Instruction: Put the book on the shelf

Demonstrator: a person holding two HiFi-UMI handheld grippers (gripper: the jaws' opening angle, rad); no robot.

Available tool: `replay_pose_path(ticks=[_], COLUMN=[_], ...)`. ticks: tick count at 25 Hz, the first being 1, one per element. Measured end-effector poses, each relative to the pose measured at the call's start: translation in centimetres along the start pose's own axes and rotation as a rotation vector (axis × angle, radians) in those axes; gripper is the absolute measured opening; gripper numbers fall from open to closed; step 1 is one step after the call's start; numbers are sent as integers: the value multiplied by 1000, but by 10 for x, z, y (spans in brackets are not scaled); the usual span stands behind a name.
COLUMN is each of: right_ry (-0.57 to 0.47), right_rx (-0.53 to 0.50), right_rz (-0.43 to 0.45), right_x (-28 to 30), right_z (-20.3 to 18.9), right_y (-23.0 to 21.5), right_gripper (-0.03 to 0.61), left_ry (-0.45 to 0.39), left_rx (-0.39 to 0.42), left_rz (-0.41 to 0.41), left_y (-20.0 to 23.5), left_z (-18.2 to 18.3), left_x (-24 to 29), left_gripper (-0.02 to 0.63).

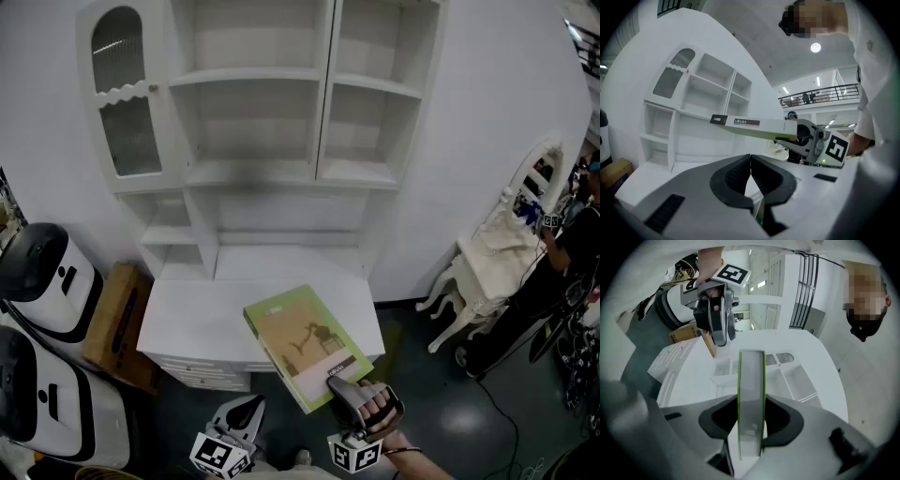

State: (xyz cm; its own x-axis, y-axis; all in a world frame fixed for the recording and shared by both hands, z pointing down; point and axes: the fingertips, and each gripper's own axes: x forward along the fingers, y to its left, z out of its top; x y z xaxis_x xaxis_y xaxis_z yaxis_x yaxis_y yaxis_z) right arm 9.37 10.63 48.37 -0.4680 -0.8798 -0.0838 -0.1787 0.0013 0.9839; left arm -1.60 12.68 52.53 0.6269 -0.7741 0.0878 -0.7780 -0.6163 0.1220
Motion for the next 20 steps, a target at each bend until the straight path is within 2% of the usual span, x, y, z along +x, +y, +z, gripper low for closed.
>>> replay_pose_path(ticks=[9, 20], right_ry=[-6, -17], right_rx=[-28, -2], right_rz=[-20, -1], right_x=[0, 9], right_z=[16, 27], right_y=[-2, -5], right_gripper=[152, 150], left_ry=[18, 6], left_rx=[1, -4], left_rz=[-9, -11], left_y=[-3, 4], left_z=[-6, -2], left_x=[-16, -16], left_gripper=[11, 11])
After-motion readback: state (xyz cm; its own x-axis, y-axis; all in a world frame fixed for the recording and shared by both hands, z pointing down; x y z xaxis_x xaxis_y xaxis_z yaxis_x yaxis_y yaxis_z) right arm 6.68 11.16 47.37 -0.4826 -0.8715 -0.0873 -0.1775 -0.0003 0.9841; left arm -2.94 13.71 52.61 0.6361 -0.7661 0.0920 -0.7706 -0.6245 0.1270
